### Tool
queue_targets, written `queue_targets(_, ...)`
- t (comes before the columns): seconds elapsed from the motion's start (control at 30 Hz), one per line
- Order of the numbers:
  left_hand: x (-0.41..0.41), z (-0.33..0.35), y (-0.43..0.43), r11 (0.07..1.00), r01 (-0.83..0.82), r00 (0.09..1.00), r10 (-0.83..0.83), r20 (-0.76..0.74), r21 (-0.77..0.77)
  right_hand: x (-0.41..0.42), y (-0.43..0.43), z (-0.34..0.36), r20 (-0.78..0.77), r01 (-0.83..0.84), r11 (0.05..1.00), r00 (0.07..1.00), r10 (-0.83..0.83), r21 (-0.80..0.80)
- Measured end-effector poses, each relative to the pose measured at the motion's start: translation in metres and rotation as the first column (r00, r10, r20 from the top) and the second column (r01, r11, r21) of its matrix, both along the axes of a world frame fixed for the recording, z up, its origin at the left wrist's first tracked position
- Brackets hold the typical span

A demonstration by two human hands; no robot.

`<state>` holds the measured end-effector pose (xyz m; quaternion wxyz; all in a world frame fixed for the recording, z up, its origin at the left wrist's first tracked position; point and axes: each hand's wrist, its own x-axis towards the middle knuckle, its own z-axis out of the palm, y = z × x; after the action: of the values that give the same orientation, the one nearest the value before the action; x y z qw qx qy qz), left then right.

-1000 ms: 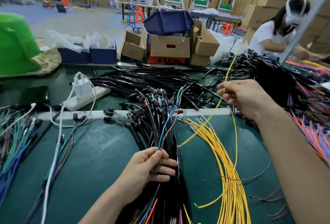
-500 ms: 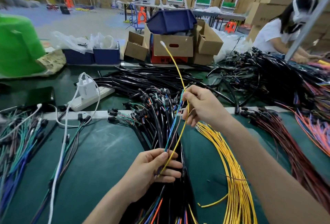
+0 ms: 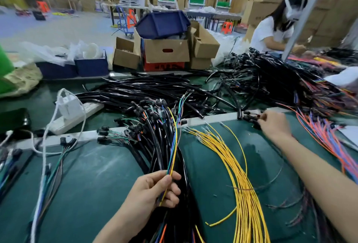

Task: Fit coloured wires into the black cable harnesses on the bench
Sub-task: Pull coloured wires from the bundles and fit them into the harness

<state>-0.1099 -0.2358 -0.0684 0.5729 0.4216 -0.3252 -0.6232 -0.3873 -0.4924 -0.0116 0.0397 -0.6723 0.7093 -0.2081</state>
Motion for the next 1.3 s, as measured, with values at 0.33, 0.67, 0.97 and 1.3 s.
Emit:
queue_targets(0.33,0.001,-0.001,-0.002,1.000,0.018,0.999,-0.018,0.033,-0.004,-0.012,-0.029,-0.014,-0.132,0.126,0.987,0.985,-0.112,0.102)
queue_targets(0.67,0.002,0.000,-0.003,1.000,0.023,1.000,-0.023,0.019,-0.008,0.003,-0.036,0.057,-0.027,-0.167,0.977,0.985,0.172,0.132)
queue_targets(0.97,0.002,0.001,-0.004,1.000,0.012,1.000,-0.012,0.028,-0.005,0.028,-0.022,0.062,-0.143,-0.179,0.984,0.974,0.174,-0.018)
queue_targets(1.3,0.002,0.000,-0.005,1.000,0.003,1.000,-0.004,0.012,0.028,0.090,0.028,0.152,0.501,-0.122,0.681,0.585,0.638,-0.722)
